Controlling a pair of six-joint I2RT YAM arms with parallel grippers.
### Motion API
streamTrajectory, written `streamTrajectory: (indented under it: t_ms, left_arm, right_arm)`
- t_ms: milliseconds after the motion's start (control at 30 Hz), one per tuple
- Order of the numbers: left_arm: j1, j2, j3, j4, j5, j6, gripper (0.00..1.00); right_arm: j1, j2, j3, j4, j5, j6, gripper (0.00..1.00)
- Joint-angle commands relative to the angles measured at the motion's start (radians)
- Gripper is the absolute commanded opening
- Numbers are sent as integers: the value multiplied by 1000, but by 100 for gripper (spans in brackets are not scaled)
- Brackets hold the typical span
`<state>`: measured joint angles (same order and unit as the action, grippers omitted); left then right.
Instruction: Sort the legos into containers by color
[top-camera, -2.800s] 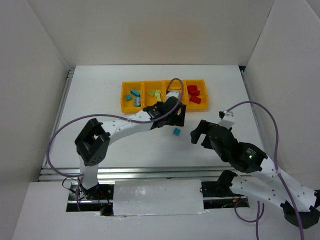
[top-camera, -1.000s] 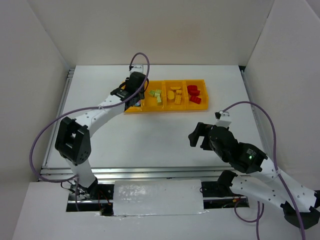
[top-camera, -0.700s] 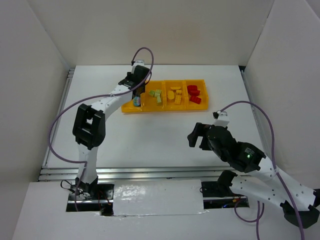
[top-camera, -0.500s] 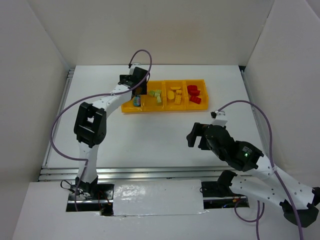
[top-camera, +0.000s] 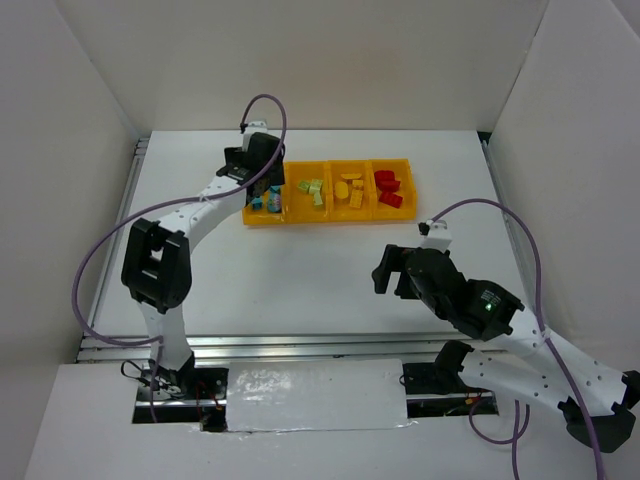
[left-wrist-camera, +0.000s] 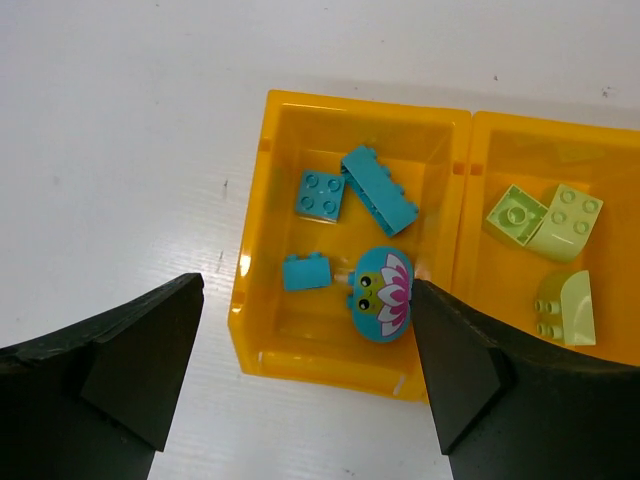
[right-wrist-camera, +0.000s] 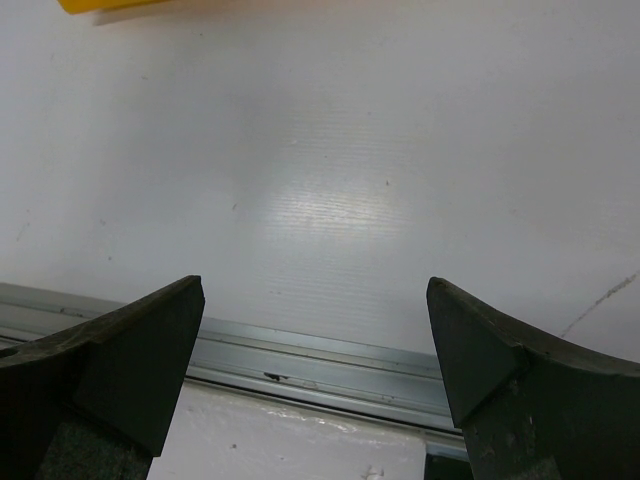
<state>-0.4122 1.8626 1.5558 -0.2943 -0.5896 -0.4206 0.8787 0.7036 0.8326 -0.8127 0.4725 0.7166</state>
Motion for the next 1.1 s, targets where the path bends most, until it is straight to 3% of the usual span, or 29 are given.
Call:
streamTrajectory:
  t_ms: [0,167,367,600,833,1067]
  left_arm:
    - [26,76,56,26,59,-13,97]
    - [36,28,26,1,97,-41,97]
    - [16,-329,-170,-138,129,-167,99]
    - [-17,-791,-359,-357,50,-257,100]
    - [-25,-1144,-390,-535,-42,-202,100]
    - [-25,-1391,-528,-559,-70,-162,99]
  right_arm:
    - [-4,-1,37,27,11,0,100]
    - [-4,2,45,15,20,-3,100]
    - [-3,-15,108,-35,78,-11,100]
    - [-3,-102,287,-204,195,-51,100]
    - [-4,-226,473,-298,259,-134,100]
    - [-4,-338,481,-316,258,-140,100]
